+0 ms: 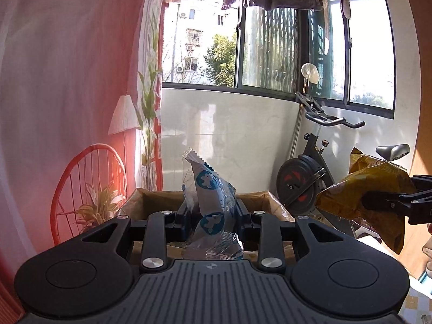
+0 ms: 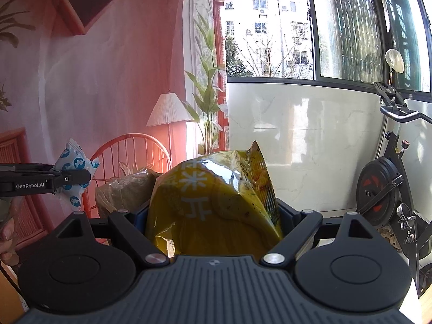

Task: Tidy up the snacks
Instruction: 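Hold the blue-white packet above the box while the right gripper carries the yellow bag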

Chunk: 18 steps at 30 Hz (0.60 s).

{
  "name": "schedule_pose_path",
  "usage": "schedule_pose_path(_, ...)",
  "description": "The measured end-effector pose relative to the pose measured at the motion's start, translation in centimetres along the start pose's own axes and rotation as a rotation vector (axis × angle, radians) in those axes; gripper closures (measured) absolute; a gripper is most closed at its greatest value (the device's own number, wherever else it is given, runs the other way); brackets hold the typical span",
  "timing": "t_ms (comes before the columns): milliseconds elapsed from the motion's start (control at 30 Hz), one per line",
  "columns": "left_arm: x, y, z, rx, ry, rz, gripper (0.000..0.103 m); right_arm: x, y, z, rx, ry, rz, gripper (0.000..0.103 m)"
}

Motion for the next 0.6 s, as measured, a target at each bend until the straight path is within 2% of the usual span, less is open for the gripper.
schedule_pose_path(400,-1.2,1.4,-1.4,-0.011,-0.001,-0.001,0.069,-2.2,3.2,-0.9,-0.005,-0.033,-0.005,0.015)
schedule_pose_path(600,-1.6,2.9,-2.0,-0.015,0.009,-0.025,0.069,-2.7,4.7,-0.8,-0.014,-0.038,-0.006,0.015)
Point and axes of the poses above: each gripper's, at about its wrist camera, not at the fingertips, and y roughly the way its jaws point, z to its right, x to its underside, the point moved 4 cm from there along y, roughly the way its jaws point, and after that the axes turned 9 degrees about y, right-handed, at the moved point
